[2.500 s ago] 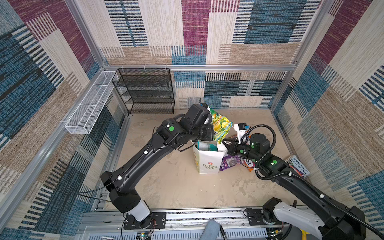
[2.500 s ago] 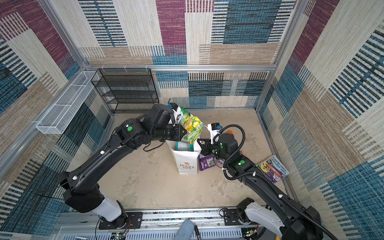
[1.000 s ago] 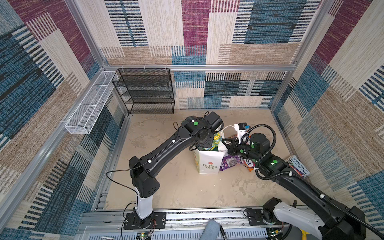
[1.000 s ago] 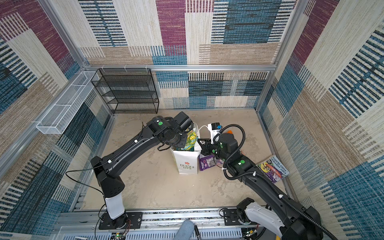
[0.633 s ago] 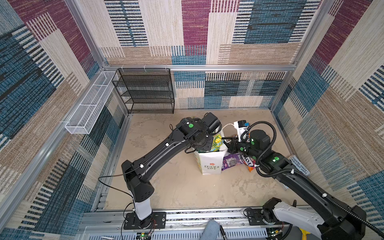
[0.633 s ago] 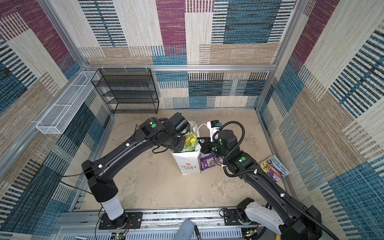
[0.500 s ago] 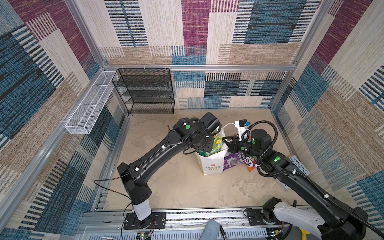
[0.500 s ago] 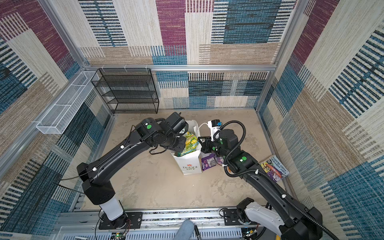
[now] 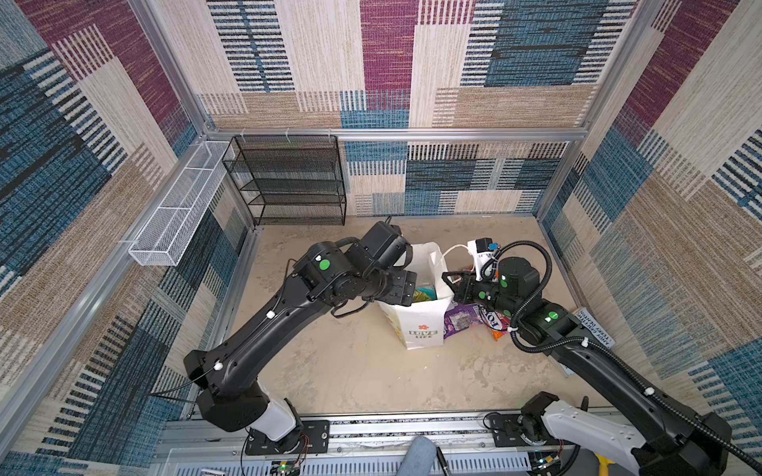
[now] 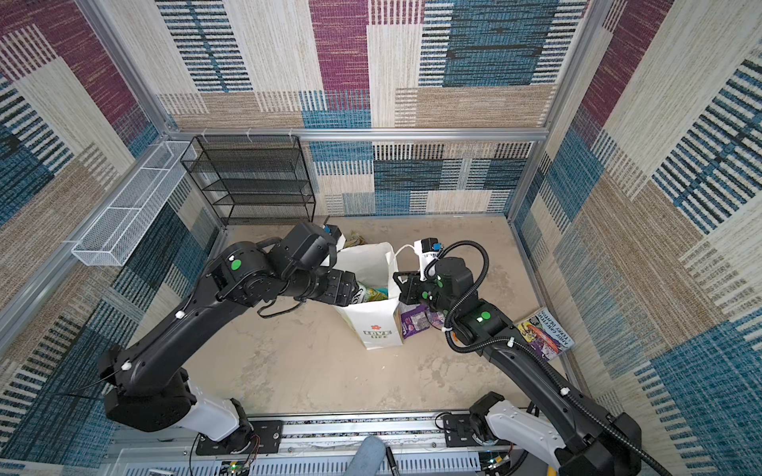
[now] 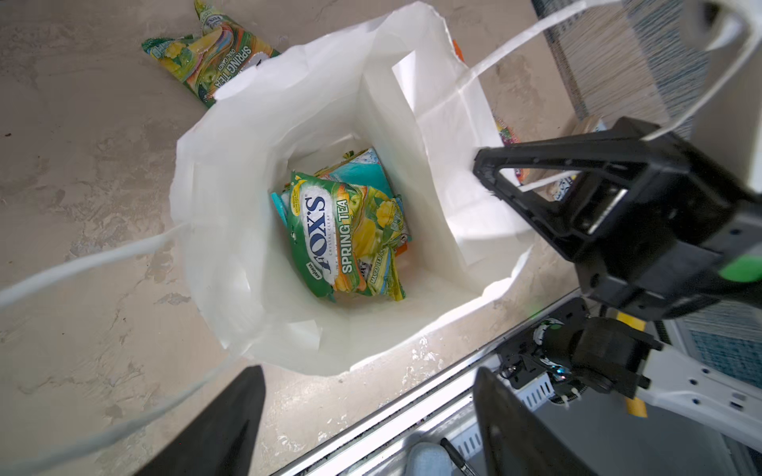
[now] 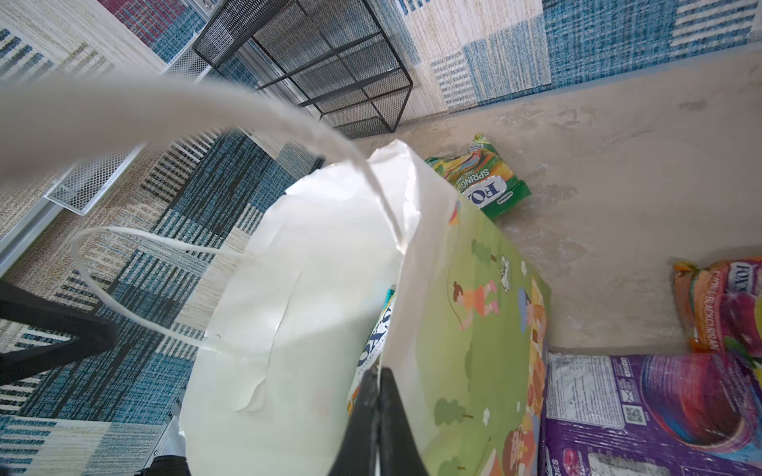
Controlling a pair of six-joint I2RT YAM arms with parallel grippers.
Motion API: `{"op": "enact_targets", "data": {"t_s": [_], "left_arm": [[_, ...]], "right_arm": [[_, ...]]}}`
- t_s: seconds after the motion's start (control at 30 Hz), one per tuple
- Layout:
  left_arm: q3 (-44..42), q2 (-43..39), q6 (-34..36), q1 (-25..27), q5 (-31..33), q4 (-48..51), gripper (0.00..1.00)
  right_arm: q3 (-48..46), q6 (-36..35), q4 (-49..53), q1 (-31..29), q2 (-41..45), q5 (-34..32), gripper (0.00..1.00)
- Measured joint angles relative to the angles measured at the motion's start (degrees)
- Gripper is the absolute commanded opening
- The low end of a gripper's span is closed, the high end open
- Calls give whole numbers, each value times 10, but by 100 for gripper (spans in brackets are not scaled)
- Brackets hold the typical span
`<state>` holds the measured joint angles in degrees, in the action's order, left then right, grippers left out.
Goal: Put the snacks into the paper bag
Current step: 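Open the left gripper to release the Spring Tea bag in the paper bag, then hold the paper bag handle with the left gripper while the right gripper withdraws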
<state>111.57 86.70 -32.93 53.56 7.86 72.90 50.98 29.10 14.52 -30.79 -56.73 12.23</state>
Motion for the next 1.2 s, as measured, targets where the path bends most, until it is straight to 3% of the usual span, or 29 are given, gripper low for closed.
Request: {"op": "enact_targets", "data": {"t_s": [0.27, 0.5, 0.53, 0.67, 0.9, 1.2], "left_arm": [[-99, -79, -59, -14, 76, 2, 99], [-175, -59, -115, -40, 82, -33, 98], [-185, -57, -123, -45, 79, -41, 94], [-218, -50, -160, -68, 66, -76, 51], [-237, -44, -200, -77, 35, -111, 1], [-217, -23, -189, -101, -43, -169, 0]], "right_arm": [[-14, -1, -1, 0, 24, 2, 7], [-20, -3, -16, 0, 25, 2, 7], [-22, -3, -17, 0, 27, 3, 7], [-24, -3, -18, 0, 37, 2, 7], [-27, -3, -32, 0, 32, 3, 7], [1, -7, -39, 0, -4, 45, 5]]}}
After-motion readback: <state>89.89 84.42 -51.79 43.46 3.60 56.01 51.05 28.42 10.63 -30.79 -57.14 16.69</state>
